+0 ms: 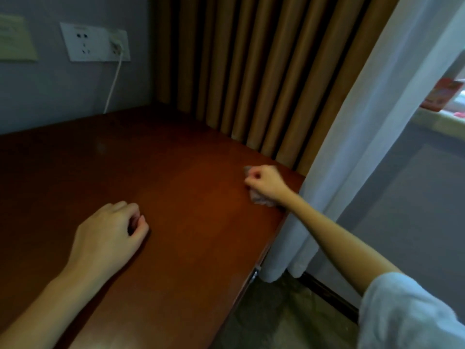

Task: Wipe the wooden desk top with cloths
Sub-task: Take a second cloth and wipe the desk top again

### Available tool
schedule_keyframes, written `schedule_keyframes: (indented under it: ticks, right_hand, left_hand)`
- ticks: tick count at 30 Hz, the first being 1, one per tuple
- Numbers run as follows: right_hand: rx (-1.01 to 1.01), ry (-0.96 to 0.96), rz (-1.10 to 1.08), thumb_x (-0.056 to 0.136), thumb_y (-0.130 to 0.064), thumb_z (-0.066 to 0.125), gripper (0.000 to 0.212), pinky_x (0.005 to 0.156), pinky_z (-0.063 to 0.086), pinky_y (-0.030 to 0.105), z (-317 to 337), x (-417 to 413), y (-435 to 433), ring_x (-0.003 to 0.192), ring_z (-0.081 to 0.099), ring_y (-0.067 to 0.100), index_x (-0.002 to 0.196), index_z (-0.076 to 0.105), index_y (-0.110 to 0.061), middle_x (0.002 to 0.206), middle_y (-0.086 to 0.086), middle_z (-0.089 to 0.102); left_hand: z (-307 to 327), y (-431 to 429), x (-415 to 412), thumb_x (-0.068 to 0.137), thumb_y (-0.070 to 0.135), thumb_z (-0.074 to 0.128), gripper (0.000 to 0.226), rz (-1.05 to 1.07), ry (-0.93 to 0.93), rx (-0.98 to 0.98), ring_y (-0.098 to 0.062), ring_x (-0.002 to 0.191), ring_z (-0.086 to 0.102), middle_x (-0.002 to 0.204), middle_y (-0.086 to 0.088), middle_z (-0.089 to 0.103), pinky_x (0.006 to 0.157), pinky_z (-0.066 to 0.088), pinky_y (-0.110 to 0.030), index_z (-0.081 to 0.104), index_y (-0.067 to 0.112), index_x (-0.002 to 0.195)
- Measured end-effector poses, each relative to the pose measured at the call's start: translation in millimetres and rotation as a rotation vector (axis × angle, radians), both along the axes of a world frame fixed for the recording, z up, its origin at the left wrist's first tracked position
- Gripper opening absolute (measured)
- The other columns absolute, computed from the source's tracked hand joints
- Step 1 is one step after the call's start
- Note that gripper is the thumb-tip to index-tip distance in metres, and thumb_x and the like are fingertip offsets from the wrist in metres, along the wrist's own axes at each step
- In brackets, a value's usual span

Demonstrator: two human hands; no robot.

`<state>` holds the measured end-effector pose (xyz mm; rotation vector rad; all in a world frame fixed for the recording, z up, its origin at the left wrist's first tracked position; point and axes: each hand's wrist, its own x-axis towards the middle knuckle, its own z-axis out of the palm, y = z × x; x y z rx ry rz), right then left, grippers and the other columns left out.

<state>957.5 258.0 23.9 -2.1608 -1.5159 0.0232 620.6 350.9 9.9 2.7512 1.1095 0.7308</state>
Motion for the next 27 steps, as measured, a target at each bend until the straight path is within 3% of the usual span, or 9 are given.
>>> schedule_keyframes:
  ticks: [2,5,8,10,13,16,19,23,27]
  right_hand:
    - [-0.005,-0.023,-0.251,0.084,-0.019,0.058,0.043,0.054,0.028,0.030,2.3,39.1,7.1,0.049,0.037,0.013,0.050,0.032,-0.021,0.049,-0.001,0.037]
    - [-0.037,-0.005,-0.286,0.085,-0.021,0.054,0.040,0.048,0.031,0.029,6.0,45.5,20.4,0.046,0.040,0.013,0.051,0.033,-0.020,0.048,0.002,0.042]
    - [-0.089,0.055,-0.126,0.084,-0.020,0.054,0.037,0.041,0.038,0.022,7.5,-9.0,37.9,0.040,0.053,0.010,0.050,0.039,-0.018,0.047,0.007,0.055]
    - [-0.105,0.057,0.130,0.081,-0.017,0.054,0.034,0.038,0.032,0.017,10.2,-69.1,43.0,0.039,0.049,0.007,0.051,0.039,-0.020,0.046,0.000,0.048]
    - [-0.112,-0.036,0.596,0.075,-0.017,0.056,0.026,0.057,0.037,0.030,8.3,-149.9,31.1,0.054,0.046,0.012,0.053,0.042,-0.021,0.057,0.000,0.046]
    - [-0.155,-0.004,0.847,0.073,-0.005,0.065,0.033,0.063,0.038,0.036,6.8,-185.3,8.5,0.057,0.042,0.016,0.051,0.043,-0.014,0.057,0.001,0.045]
    - [-0.136,0.072,0.912,0.071,0.001,0.064,0.036,0.062,0.038,0.040,6.4,-192.1,13.6,0.055,0.037,0.016,0.049,0.038,-0.010,0.054,0.004,0.040]
    - [-0.093,0.025,0.921,0.072,-0.002,0.062,0.033,0.061,0.038,0.040,3.4,-197.5,62.1,0.055,0.038,0.015,0.050,0.039,-0.008,0.054,0.005,0.041]
    - [-0.059,-0.014,0.833,0.074,-0.022,0.052,0.026,0.059,0.036,0.032,0.3,-184.7,129.3,0.058,0.044,0.014,0.053,0.043,-0.010,0.059,0.003,0.047]
  left_hand:
    - [0.9,-1.2,1.2,0.085,0.025,0.062,0.028,0.003,0.002,0.011,-0.004,0.056,0.041,0.059,0.012,0.042,0.044,0.028,-0.019,0.047,0.025,0.062]
    - [2.3,-1.2,3.6,0.087,0.027,0.060,0.029,0.010,0.001,0.007,-0.003,0.056,0.041,0.060,0.013,0.041,0.045,0.023,-0.016,0.045,0.025,0.063]
    - [2.9,-2.0,3.5,0.087,0.025,0.061,0.028,0.005,-0.019,-0.001,-0.002,0.055,0.040,0.060,0.013,0.040,0.045,0.022,-0.014,0.045,0.025,0.064]
    - [2.6,-2.2,2.0,0.087,0.025,0.060,0.027,0.001,-0.034,-0.016,-0.004,0.057,0.041,0.061,0.013,0.040,0.046,0.023,-0.015,0.045,0.025,0.065]
    - [3.6,0.1,-0.2,0.087,0.026,0.059,0.027,0.014,-0.057,-0.027,-0.011,0.060,0.043,0.062,0.010,0.041,0.048,0.028,-0.023,0.044,0.023,0.065]
    - [9.5,11.0,-5.1,0.085,0.025,0.058,0.026,0.042,-0.111,-0.024,-0.012,0.057,0.042,0.061,0.009,0.040,0.046,0.027,-0.025,0.042,0.022,0.065]
    - [13.0,35.7,-11.7,0.088,0.025,0.056,0.026,0.110,-0.094,0.004,-0.007,0.056,0.041,0.062,0.010,0.042,0.045,0.023,-0.019,0.043,0.023,0.065]
    - [12.1,76.8,-23.1,0.090,0.028,0.055,0.025,0.254,-0.090,-0.043,-0.005,0.057,0.041,0.065,0.009,0.046,0.046,0.021,-0.019,0.045,0.024,0.068]
    - [9.4,95.7,-27.3,0.091,0.030,0.054,0.027,0.353,-0.148,-0.064,-0.005,0.056,0.042,0.064,0.009,0.047,0.046,0.023,-0.020,0.044,0.024,0.066]
